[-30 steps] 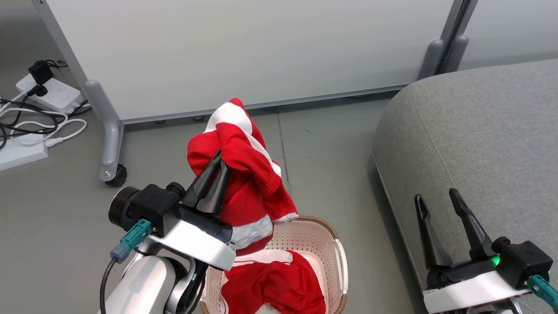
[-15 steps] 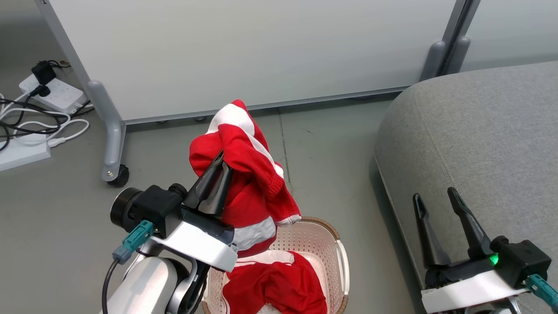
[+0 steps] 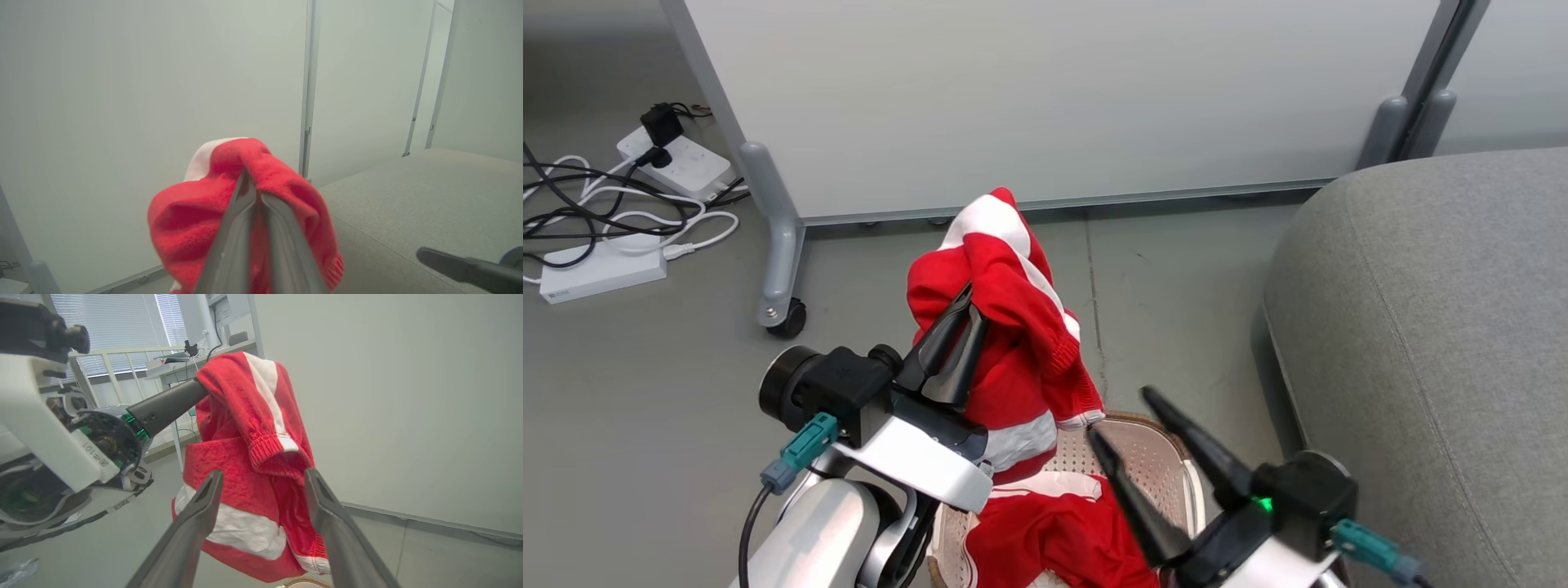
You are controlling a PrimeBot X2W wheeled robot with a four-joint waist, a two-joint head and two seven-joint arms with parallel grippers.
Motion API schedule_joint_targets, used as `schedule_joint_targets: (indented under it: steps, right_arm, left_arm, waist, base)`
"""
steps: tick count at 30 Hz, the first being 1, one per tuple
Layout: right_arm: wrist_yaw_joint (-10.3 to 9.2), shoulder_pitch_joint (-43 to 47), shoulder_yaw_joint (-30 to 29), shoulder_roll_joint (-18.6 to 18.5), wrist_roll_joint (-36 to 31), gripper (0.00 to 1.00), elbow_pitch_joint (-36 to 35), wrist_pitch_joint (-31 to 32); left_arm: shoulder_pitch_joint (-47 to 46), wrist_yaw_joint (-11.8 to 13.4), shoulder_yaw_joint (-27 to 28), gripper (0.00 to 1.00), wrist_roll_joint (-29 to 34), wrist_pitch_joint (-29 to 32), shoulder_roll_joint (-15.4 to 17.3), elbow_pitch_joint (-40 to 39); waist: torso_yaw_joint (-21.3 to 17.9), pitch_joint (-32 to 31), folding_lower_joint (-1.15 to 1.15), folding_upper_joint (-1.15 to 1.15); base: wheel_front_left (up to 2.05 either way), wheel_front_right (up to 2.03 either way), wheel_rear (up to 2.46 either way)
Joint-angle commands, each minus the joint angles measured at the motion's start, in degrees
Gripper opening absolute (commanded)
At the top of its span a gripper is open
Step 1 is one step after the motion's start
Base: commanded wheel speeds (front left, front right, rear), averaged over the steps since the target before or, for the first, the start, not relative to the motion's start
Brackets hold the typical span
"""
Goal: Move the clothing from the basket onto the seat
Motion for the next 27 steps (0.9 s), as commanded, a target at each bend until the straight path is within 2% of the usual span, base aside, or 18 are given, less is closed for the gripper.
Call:
schedule_joint_targets:
  steps: [1, 6, 16, 22, 23, 24, 27]
  right_arm:
    - [0.11, -1.0, 1.4, -0.7, 0.8, 1.0, 0.6, 0.3]
    - [0.11, -4.9, 7.0, -0.8, 3.5, 1.0, 5.2, -1.3]
    - [0.11, -15.4, 13.7, 1.7, 7.4, 1.0, 20.7, -5.5]
    - [0.11, -20.8, 17.1, 2.3, 10.6, 1.0, 27.2, -6.4]
    - [0.11, -21.6, 17.7, 2.3, 11.5, 0.42, 27.6, -6.5]
    - [0.11, -22.3, 18.4, 2.2, 12.4, 0.0, 28.1, -6.5]
    - [0.11, -23.9, 19.7, 2.2, 14.3, 0.0, 28.7, -6.6]
  left_arm:
    - [-0.5, -0.2, 0.0, 0.0, 0.0, -0.4, 0.0, 0.1]
    - [-1.0, -0.4, -0.8, 0.0, 0.1, -0.5, -0.3, 0.0]
    - [-1.6, -0.7, -2.2, 0.0, 0.3, -0.8, -0.8, -0.2]
    - [-2.0, -1.1, -2.9, 0.0, 0.2, -1.0, -1.0, -0.3]
    - [-2.1, -1.1, -3.0, 0.0, 0.2, -1.0, -1.1, -0.2]
    - [-2.1, -1.2, -3.1, 0.0, 0.1, -1.0, -1.1, -0.1]
    - [-2.2, -1.1, -3.3, 0.0, -0.1, -1.1, -1.2, 0.1]
  waist:
    - [0.4, -0.1, 0.0, 0.0]
    - [1.2, 0.0, 0.0, 0.0]
    - [1.8, 0.3, 0.0, 0.0]
    - [2.3, 0.4, 0.0, 0.0]
    - [2.4, 0.4, 0.0, 0.0]
    - [2.4, 0.4, 0.0, 0.0]
    - [2.5, 0.4, 0.0, 0.0]
  base:
    - [0.0, 0.0, 0.0]
    - [0.0, 0.0, 0.0]
    - [0.0, 0.0, 0.0]
    - [0.0, 0.0, 0.0]
    - [0.0, 0.0, 0.0]
    - [0.0, 0.0, 0.0]
    - [0.0, 0.0, 0.0]
